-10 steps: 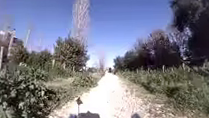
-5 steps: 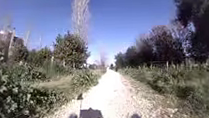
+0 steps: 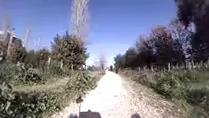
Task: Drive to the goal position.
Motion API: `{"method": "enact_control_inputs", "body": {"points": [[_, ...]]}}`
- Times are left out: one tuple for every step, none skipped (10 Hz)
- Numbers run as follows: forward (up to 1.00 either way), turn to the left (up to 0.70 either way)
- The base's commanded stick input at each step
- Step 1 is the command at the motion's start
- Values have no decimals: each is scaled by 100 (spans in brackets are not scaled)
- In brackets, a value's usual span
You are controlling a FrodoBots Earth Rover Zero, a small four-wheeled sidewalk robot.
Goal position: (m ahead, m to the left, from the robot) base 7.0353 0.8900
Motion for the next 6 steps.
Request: {"method": "enact_control_inputs", "body": {"points": [[50, 0], [50, 17], [50, 45], [50, 30], [50, 0], [50, 0]]}}
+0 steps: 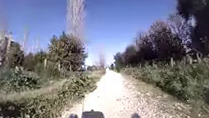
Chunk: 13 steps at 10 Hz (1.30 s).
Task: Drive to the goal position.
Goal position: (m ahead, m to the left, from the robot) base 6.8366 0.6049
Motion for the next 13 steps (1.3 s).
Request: {"method": "enact_control_inputs", "body": {"points": [[50, 0], [50, 0], [50, 0], [50, 0], [50, 0], [50, 0], [50, 0], [50, 0], [50, 0], [50, 0], [50, 0], [50, 0], [50, 0]]}}
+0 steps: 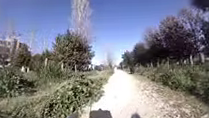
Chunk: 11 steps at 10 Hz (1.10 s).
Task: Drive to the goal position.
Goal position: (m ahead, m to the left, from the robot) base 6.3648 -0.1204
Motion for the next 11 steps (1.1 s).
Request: {"method": "enact_control_inputs", "body": {"points": [[50, 0], [50, 0], [50, 0], [50, 0], [50, 0], [50, 0], [50, 0], [50, 0], [50, 0], [50, 0], [50, 0]]}}
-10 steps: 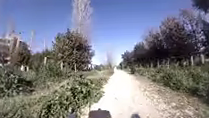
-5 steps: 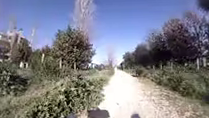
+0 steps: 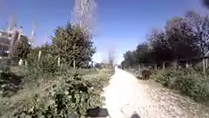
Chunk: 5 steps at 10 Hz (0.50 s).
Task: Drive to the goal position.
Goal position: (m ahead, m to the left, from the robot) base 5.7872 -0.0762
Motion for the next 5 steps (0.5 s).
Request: {"method": "enact_control_inputs", "body": {"points": [[50, 0], [50, 0], [50, 0], [50, 0], [50, 0]]}}
